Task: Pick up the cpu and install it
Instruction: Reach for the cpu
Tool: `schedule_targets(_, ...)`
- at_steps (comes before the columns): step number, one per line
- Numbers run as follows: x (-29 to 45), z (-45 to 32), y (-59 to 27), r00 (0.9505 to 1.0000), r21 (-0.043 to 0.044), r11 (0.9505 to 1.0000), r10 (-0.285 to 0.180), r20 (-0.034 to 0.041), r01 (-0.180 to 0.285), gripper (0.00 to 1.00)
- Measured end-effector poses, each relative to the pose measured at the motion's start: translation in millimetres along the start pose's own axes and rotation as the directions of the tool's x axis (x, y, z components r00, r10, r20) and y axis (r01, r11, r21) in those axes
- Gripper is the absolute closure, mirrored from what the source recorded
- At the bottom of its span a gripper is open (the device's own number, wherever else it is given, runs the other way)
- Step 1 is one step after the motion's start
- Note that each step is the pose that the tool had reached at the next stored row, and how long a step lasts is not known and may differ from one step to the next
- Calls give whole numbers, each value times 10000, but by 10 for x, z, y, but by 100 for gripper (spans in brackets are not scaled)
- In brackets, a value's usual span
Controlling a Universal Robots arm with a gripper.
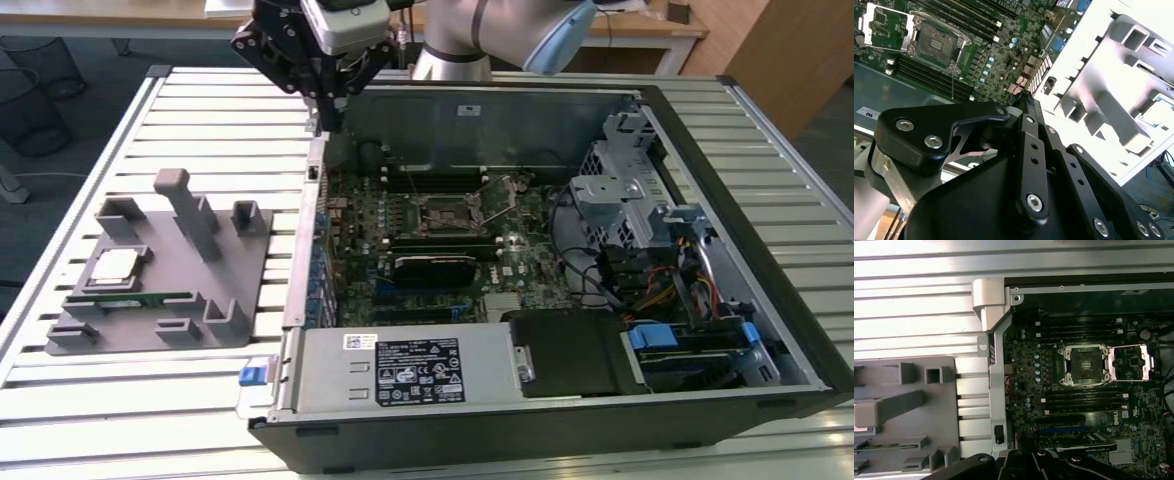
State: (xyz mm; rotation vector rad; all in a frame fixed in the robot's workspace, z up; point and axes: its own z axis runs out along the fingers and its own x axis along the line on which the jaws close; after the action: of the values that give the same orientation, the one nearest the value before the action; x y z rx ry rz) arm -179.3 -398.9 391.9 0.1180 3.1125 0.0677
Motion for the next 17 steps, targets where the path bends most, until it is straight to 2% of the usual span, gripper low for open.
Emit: schedule_targets(17,46,1,-3,10000,0,10000,0,0,0,89)
